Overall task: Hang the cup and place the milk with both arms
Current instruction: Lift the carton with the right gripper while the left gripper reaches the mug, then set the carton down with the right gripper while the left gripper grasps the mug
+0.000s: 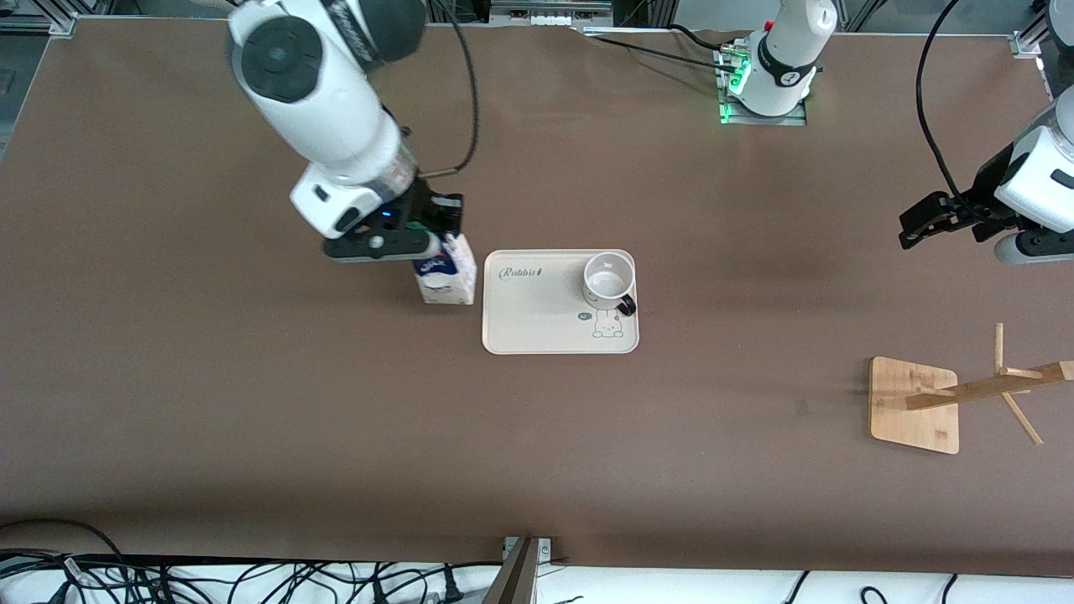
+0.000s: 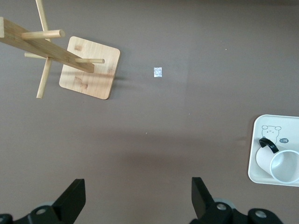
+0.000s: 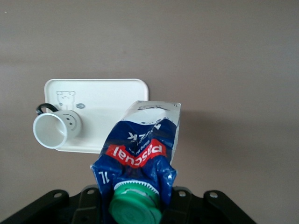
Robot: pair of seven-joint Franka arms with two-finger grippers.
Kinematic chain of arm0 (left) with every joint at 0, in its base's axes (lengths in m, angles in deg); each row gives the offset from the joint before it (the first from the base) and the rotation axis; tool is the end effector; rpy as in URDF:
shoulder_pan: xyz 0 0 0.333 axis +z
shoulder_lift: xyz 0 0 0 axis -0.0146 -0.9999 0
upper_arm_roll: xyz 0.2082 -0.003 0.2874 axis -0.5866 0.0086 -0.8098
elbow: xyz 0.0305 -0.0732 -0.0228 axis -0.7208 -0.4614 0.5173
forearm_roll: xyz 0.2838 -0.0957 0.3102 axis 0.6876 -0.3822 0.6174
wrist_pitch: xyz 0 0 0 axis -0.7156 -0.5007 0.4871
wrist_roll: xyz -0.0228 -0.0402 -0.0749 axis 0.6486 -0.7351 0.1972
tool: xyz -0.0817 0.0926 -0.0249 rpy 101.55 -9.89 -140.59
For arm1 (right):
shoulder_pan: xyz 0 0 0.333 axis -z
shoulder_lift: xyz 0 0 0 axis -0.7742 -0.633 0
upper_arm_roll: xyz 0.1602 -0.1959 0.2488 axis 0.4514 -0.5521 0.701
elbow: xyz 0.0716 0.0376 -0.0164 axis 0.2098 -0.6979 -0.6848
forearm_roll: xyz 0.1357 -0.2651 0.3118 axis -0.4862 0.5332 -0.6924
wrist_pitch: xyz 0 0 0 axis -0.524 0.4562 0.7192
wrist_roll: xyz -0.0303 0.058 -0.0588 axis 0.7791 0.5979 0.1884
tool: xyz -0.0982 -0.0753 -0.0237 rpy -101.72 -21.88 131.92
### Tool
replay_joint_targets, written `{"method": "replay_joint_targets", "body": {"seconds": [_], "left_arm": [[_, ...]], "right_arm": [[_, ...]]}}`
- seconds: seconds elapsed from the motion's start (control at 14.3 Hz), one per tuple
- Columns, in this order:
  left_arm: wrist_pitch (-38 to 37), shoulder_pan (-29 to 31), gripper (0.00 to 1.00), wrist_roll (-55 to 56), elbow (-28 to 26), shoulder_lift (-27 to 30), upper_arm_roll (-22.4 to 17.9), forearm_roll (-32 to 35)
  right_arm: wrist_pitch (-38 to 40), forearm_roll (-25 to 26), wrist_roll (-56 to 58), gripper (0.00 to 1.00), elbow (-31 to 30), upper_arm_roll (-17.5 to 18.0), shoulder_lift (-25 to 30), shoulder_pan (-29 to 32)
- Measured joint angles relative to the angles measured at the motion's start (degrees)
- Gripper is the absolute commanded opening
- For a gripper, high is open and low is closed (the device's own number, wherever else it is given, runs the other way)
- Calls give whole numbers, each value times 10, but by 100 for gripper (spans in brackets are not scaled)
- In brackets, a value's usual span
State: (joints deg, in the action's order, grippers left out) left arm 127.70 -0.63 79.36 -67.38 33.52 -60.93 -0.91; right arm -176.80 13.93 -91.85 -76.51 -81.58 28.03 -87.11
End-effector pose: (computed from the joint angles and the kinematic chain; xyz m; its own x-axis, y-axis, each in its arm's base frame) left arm 0.6158 -0.0214 0.6071 0.9934 0.1128 0.0228 0.1135 -0.9931 -0.0299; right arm 0.6045 0.3652 0.5612 0.9994 0.0233 -0.0270 0.0200 -0.9931 -0.1156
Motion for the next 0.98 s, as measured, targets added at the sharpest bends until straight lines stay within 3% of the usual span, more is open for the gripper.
{"method": "replay_joint_targets", "body": {"seconds": [0.21, 0.63, 0.98], "left_arm": [[0, 0, 100, 41, 0, -2, 26, 0], [58, -7, 100, 183, -6, -47, 111, -14], [129, -66, 100, 276, -13, -113, 129, -20]], "right_arm": [[54, 0, 64, 34, 33, -47, 7, 7], [87, 0, 157, 34, 37, -81, 3, 60], [165, 0, 213, 34, 38, -177, 3, 66]]}}
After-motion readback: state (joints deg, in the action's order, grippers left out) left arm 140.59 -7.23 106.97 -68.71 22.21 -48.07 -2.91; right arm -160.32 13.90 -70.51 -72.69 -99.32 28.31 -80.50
